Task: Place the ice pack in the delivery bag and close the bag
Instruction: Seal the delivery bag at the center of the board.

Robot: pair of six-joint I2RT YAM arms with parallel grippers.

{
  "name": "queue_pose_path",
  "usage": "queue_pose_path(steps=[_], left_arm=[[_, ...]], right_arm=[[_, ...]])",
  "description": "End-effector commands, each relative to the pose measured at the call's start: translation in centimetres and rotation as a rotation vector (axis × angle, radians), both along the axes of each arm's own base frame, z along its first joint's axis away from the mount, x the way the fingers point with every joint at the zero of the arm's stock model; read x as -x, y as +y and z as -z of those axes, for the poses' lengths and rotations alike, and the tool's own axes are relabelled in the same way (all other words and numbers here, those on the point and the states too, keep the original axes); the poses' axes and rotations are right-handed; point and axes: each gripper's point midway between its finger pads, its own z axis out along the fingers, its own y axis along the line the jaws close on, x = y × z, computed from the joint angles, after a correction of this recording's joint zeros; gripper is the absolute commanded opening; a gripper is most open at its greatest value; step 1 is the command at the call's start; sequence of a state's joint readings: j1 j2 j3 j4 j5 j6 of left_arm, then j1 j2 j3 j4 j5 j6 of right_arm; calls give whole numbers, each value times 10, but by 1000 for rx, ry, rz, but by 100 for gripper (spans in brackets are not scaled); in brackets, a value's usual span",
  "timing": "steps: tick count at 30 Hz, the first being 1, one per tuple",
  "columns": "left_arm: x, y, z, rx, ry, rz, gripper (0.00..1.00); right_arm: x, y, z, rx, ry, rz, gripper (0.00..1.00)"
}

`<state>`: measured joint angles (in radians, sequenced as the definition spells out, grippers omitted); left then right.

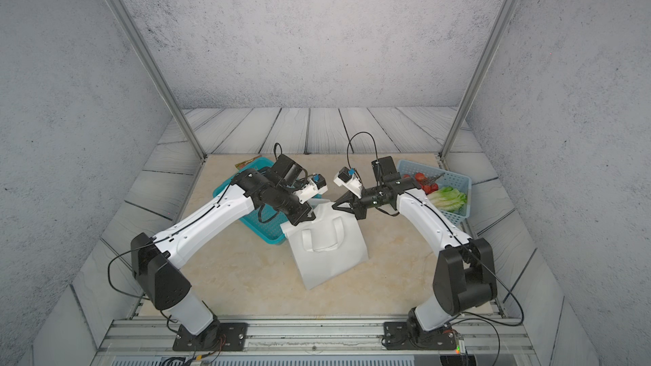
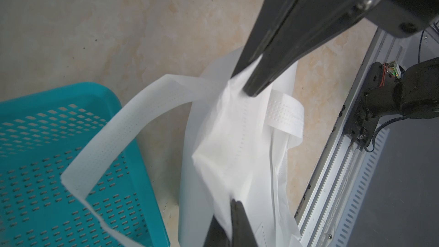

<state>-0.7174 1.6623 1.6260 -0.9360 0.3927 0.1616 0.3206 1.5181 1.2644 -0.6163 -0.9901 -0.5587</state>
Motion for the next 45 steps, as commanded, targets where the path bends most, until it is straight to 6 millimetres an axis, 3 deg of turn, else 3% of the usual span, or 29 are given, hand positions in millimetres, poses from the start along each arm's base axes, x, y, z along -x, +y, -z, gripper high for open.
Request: queue_pose_path(steps=[1,6,9,12,14,16,22,24,29,32,35,39,43,45], left_arm=[[-4,-6,-19,60,-107,56,0],[-5,-10,-21,63,-178,143,0],[-3,-16,-19,93,-189,189,0],[0,-24,-17,125,-188,226,0],[3,-28,-17,142,-198,253,0],[6,-32,-17,155,-209,277,0],[9,-38,-18,184,-240,293,0],[6,-39,-18,192,-253,273,0],[-12,-34,-17,164,-313,150,0],[-19,-28,-18,144,-374,90,0],[-19,-23,-17,155,-420,67,11],[-3,-20,-27,207,-456,129,26],[8,3,-44,194,-501,177,62],[8,19,-62,213,-520,160,74]], right_arm=[[10,-15,-15,25,-31,73,0],[20,-35,-23,18,-63,195,0],[31,-42,-20,10,-59,238,26],[40,-43,-24,-30,-108,239,59],[43,-43,-22,-47,-142,231,72],[41,-41,-19,-48,-144,220,75],[30,-33,-10,8,-110,178,62],[29,-32,-7,22,-110,169,49],[31,-36,-3,44,-114,187,4],[32,-43,-2,70,-125,219,0],[36,-44,-1,61,-120,217,0],[42,-46,4,66,-109,193,0],[52,-48,4,78,-147,147,0],[54,-48,5,85,-159,135,0]])
